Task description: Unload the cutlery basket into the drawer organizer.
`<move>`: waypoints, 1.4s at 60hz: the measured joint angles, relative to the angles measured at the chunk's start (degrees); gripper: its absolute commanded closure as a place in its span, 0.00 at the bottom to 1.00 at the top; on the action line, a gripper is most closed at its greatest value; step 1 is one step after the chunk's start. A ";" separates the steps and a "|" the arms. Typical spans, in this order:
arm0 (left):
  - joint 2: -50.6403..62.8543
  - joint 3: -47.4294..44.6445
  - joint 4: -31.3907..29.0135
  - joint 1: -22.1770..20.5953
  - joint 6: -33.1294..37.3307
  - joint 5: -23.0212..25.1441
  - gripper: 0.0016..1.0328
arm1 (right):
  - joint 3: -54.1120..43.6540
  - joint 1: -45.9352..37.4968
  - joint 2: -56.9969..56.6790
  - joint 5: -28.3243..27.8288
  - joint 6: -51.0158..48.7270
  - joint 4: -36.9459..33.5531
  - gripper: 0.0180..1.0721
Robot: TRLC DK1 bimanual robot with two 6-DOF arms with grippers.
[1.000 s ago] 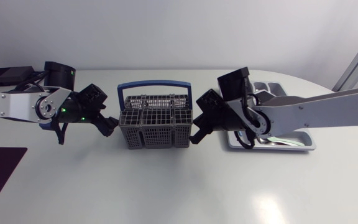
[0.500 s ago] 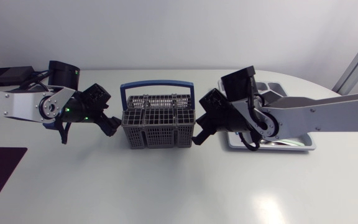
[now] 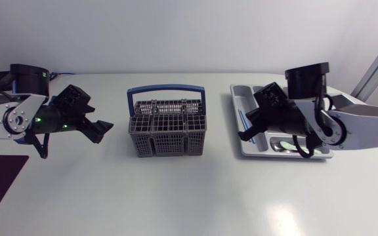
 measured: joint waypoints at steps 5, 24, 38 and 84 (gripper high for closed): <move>-2.58 -0.61 -0.17 0.70 -1.05 0.39 0.04 | -2.43 -0.55 -3.93 1.05 -0.17 1.03 0.55; -10.34 -1.97 -3.43 1.16 -7.08 0.74 0.04 | -9.40 -3.61 -18.05 4.81 -0.17 1.90 0.04; -17.31 -2.58 -4.04 3.34 -12.31 0.72 0.04 | -11.28 -8.02 -25.81 6.32 -0.15 1.22 0.04; -44.11 -13.31 -8.17 5.40 -19.71 5.49 0.04 | -19.28 -15.26 -51.30 6.71 5.73 -4.68 0.04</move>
